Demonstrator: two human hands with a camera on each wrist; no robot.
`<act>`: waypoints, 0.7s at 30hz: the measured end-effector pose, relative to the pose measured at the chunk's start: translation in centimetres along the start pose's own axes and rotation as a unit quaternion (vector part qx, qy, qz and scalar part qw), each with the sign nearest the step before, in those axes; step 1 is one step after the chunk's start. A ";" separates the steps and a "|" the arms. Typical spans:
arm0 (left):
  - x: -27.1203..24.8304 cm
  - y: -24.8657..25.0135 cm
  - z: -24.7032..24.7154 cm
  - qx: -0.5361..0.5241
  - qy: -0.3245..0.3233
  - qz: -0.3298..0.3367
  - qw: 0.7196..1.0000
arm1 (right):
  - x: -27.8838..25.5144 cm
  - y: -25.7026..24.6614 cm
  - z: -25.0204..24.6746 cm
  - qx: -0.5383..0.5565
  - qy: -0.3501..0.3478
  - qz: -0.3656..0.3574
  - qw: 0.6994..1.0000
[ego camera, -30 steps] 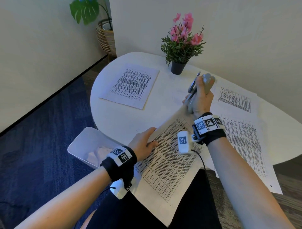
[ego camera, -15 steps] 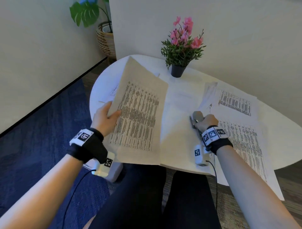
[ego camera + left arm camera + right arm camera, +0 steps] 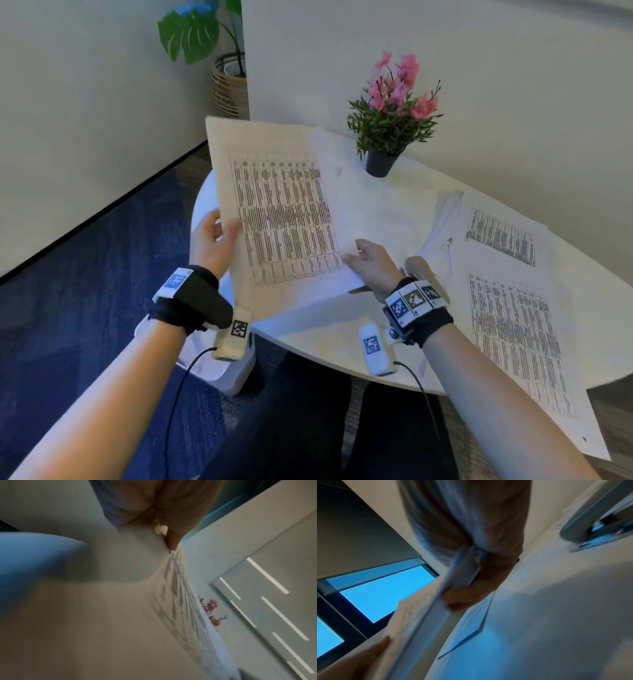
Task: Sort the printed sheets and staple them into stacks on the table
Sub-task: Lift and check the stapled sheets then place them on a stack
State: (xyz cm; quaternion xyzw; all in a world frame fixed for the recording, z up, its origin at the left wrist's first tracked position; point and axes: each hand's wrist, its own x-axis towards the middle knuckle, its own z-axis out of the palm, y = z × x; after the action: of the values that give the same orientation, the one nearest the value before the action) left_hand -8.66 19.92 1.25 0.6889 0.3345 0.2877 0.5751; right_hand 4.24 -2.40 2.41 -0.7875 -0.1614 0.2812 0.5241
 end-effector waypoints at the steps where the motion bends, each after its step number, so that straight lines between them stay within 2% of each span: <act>1: 0.1 -1.1 -0.5 0.002 -0.003 -0.021 1.000 | 0.9 -0.2 0.2 0.004 0.011 -0.001 1.000; 2: 0.2 -2.4 -1.1 0.022 -0.003 -0.033 0.999 | 1.8 -0.6 0.5 0.005 0.025 0.010 1.000; 4: 0.0 -5.0 -2.4 0.159 -0.006 -0.013 0.987 | 4.1 -1.4 1.2 0.006 0.056 0.021 0.998; 6: -0.8 -7.3 -3.3 0.284 -0.039 0.035 0.957 | 6.5 -2.3 1.9 0.028 0.075 0.032 0.996; 8: -1.8 -9.1 -3.7 0.337 -0.080 0.092 0.934 | 8.3 -3.0 2.7 0.060 0.081 0.041 0.994; 10: -2.4 -10.0 -3.8 0.351 -0.092 0.119 0.924 | 10.0 -3.1 3.5 0.048 0.073 0.054 0.995; 12: -2.5 -10.5 -3.7 0.341 -0.092 0.129 0.927 | 11.4 -3.3 4.2 -0.010 0.054 0.068 0.996; 16: -2.3 -10.8 -3.9 0.327 -0.100 0.122 0.932 | 13.2 -3.5 5.2 -0.081 0.018 0.130 0.988; 21: -2.5 -11.0 -4.0 0.300 -0.101 0.122 0.941 | 15.2 -3.2 6.6 -0.106 0.022 0.115 0.987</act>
State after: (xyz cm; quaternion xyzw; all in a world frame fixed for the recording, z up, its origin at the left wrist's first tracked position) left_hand -14.72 21.64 -8.94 0.8904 0.2593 0.1709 0.3329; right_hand 12.32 12.07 -0.70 -0.8581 -0.0873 0.3035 0.4049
